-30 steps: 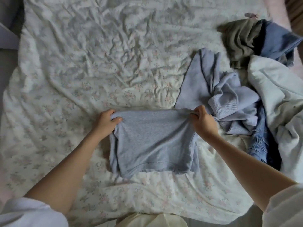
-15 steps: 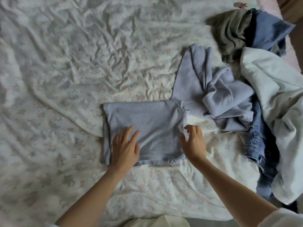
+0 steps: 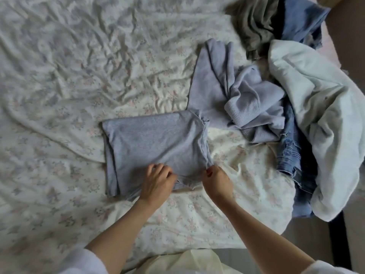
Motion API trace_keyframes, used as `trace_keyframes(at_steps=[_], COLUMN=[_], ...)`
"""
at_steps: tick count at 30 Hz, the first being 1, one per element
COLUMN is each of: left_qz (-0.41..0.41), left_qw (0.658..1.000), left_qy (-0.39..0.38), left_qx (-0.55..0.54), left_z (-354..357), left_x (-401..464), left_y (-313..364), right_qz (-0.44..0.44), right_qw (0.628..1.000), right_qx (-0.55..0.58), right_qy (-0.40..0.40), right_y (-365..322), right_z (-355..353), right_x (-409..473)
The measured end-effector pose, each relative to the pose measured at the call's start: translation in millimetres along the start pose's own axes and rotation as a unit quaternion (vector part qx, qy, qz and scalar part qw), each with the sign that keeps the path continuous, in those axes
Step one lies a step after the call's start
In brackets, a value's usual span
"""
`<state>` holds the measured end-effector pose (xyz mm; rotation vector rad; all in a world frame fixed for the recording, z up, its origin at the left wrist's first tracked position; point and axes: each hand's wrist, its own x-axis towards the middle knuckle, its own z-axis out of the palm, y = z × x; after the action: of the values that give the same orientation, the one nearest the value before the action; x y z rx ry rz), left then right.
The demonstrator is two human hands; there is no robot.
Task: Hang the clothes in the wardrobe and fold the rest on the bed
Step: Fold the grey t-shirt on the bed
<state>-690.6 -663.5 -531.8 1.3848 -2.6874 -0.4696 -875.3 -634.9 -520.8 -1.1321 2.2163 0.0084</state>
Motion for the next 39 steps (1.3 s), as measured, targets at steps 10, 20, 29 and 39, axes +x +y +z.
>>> trace_keyframes(at_steps=[10,20,29,39], left_qz=[-0.020,-0.186,-0.357,-0.443], left_qw=[0.995,0.955,0.904,0.780], left_qy=[0.005,-0.231,-0.229,0.015], left_qx=[-0.093,0.020,-0.046,-0.442], left_z=[8,23,-6,-36], left_x=[-5,18,-28,-9], left_y=[9,6,-57,-66], right_qz=[0.051,0.012,0.061,-0.119], right_qw=[0.996,0.978,0.961,0.958], right_qx=[0.062,0.205,0.266,0.256], right_qy=[0.041,-0.039,-0.041,-0.046], right_y=[22,1,-31,-102], right_z=[-6,-10,-10,-5], right_x=[7,14,12,-27])
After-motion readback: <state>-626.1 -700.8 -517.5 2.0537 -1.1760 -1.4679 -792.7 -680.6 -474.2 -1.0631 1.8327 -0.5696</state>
